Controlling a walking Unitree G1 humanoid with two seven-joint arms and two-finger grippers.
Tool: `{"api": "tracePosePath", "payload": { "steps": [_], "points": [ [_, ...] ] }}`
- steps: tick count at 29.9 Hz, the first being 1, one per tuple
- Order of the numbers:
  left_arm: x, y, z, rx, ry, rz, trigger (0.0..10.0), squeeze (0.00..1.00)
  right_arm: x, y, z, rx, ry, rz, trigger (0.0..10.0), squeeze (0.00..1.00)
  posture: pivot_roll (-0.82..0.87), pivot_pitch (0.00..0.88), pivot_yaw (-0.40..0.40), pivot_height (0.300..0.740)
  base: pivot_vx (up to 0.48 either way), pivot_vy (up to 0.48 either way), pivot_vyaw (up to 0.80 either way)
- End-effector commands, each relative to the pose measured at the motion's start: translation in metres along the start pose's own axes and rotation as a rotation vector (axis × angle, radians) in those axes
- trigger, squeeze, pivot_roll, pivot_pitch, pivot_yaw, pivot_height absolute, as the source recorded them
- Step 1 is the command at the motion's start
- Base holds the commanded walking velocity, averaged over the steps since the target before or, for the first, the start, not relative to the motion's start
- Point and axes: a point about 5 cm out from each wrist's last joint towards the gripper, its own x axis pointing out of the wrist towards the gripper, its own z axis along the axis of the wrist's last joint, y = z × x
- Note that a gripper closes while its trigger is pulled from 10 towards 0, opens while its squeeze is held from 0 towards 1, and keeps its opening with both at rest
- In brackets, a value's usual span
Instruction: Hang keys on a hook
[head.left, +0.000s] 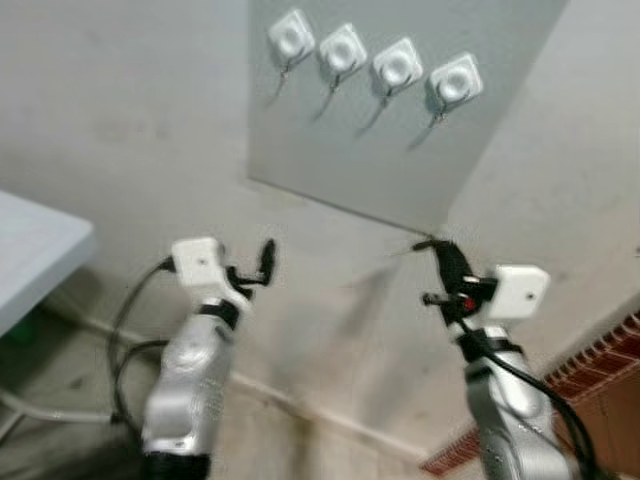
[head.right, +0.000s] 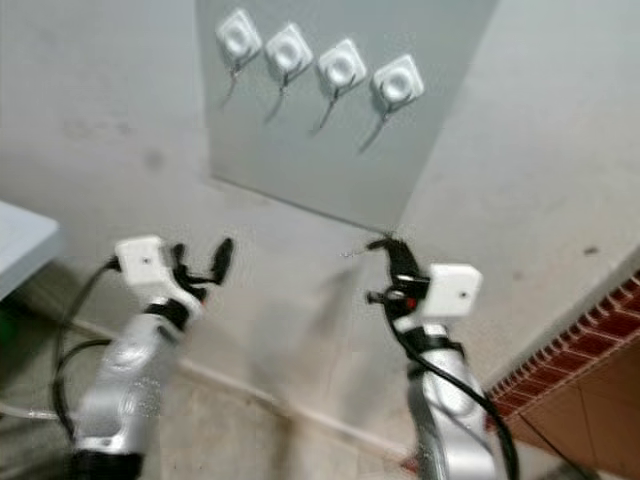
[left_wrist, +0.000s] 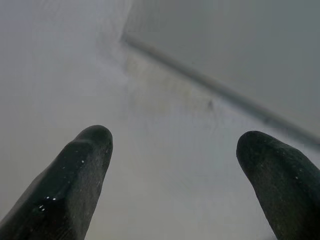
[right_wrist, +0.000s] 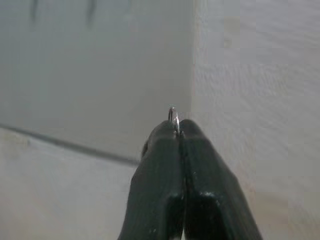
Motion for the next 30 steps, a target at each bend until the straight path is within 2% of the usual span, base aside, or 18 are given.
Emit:
{"api": "tracePosePath", "payload": {
  "steps": [1, 8, 11, 12, 14, 22, 30],
  "points": [
    [-0.003, 0.008, 0.001, 0.016, -0.001, 0.033, 10.0, 0.0, 0.001, 0.006, 0.002, 0.01, -0.007, 0.018, 10.0, 0.0, 0.04, 0.075, -0.112, 0.74, 0.0, 0.0, 0.0],
    [-0.004, -0.003, 0.008, 0.025, -0.023, -0.056, 10.0, 0.0, 0.003, 0.009, 0.002, 0.015, -0.001, 0.043, 10.0, 0.0, 0.05, 0.071, -0.116, 0.74, 0.0, 0.0, 0.0],
    [-0.005, -0.019, 0.013, 0.121, -0.041, -0.153, 10.0, 0.0, 0.007, 0.012, 0.006, 0.028, -0.015, 0.078, 10.0, 0.0, 0.05, 0.068, -0.118, 0.74, 0.0, 0.0, 0.0],
    [-0.005, -0.022, 0.014, 0.124, -0.042, -0.172, 10.0, 0.0, 0.008, 0.013, 0.007, 0.03, -0.02, 0.087, 10.0, 0.0, 0.05, 0.068, -0.119, 0.74, 0.0, 0.0, 0.0],
    [-0.005, -0.04, 0.021, 0.177, -0.067, -0.273, 10.0, 0.0, 0.014, 0.022, 0.018, 0.055, -0.055, 0.155, 10.0, 0.0, 0.05, 0.068, -0.119, 0.74, 0.0, 0.0, 0.0],
    [-0.005, -0.061, 0.035, 0.183, -0.1, -0.388, 10.0, 0.0, 0.029, 0.031, 0.037, 0.063, -0.12, 0.231, 10.0, 0.0, 0.04, 0.077, -0.113, 0.74, 0.0, 0.0, 0.0],
    [-0.006, -0.073, 0.052, 0.192, -0.144, -0.441, 10.0, 0.0, 0.042, 0.034, 0.057, 0.066, -0.187, 0.306, 10.0, 0.0, 0.04, 0.09, -0.11, 0.74, 0.0, 0.0, 0.0]
  ]
}}
